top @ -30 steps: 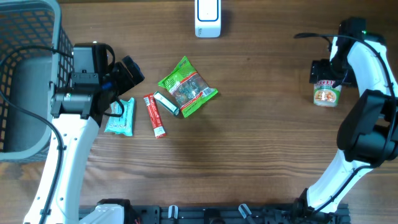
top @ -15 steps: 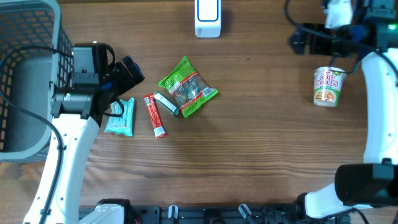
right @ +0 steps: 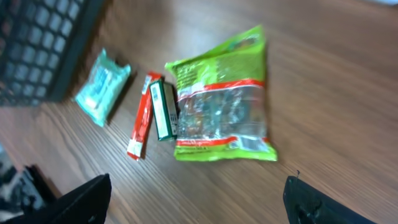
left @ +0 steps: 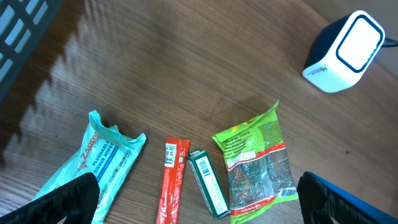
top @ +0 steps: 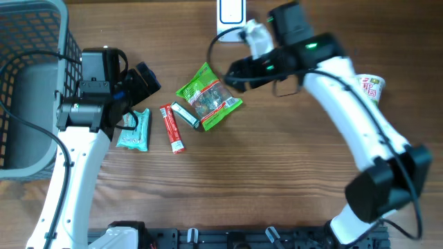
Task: Scan the item barcode
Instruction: 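Reach the right gripper over the green Haribo bag and grasp it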
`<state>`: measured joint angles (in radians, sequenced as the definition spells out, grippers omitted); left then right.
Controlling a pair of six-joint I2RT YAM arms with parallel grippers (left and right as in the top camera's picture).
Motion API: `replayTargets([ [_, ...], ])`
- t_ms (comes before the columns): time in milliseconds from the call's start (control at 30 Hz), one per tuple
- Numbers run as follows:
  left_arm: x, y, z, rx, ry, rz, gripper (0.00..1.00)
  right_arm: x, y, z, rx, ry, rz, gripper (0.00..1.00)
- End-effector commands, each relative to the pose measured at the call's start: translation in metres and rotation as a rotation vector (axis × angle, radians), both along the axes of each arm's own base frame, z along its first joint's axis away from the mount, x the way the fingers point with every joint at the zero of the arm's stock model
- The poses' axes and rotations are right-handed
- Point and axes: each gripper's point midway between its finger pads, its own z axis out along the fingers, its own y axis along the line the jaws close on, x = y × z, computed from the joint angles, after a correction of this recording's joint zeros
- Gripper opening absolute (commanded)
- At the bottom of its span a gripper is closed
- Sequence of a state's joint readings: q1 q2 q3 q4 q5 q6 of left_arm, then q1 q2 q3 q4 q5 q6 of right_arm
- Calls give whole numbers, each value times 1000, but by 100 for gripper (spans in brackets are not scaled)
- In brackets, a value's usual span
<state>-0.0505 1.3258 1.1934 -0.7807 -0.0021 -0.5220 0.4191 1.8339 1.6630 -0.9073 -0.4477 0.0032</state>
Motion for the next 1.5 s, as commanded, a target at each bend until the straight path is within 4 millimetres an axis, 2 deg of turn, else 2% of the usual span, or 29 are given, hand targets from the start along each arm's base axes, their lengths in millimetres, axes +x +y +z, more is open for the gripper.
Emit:
replayTargets([
  [0, 2, 0, 5, -10, -15, 7, 100, -3, 18, -62, -90, 67, 14, 89],
  [133, 2, 0, 5, -10, -15, 7, 100, 4, 31, -95, -116, 75, 29, 89],
  [233, 2, 0, 5, -10, -15, 7, 100, 9, 35, -111, -114, 82, 30, 83],
  [367, 2, 0, 5, -10, -15, 7, 100, 12, 37, -137, -128, 110, 28, 81],
  [533, 2, 0, 5, -10, -15, 7, 100, 19, 40, -159, -130, 113, 27, 73],
  [633, 2, 0, 5, -10, -15, 7, 100, 23, 43, -164, -124, 105, 24, 65],
  [667, 2, 0, 5, -10, -15, 7, 100, 23, 43, -166, -123, 115, 12, 58],
  [733, 2, 0, 5, -10, -15, 7, 100, 18, 40, -168, -130, 149, -8, 50],
  [800, 2, 0, 5, -10, -15, 7, 100, 11, 36, -168, -147, 179, -9, 37],
  [967, 2, 0, 5, -10, -15, 7, 100, -16, 20, -160, -199, 287, -16, 33],
  [1067, 2, 0, 5, -10, -15, 7, 100, -35, 10, -146, -225, 379, -81, 34],
  [1200, 2, 0, 5, -10, -15, 7, 100, -45, 8, -129, -222, 403, -97, 35],
  [1267, 2, 0, 5, -10, -15, 7, 100, -43, 9, -120, -205, 380, -96, 40],
  [1400, 2, 0, 5, -10, -15, 7, 100, -23, 19, -93, -132, 251, -86, 49],
  [1433, 2, 0, 5, -10, -15, 7, 100, -17, 21, -88, -117, 215, -76, 63],
  [1467, 2, 0, 5, -10, -15, 7, 100, -10, 23, -87, -110, 185, -75, 85],
])
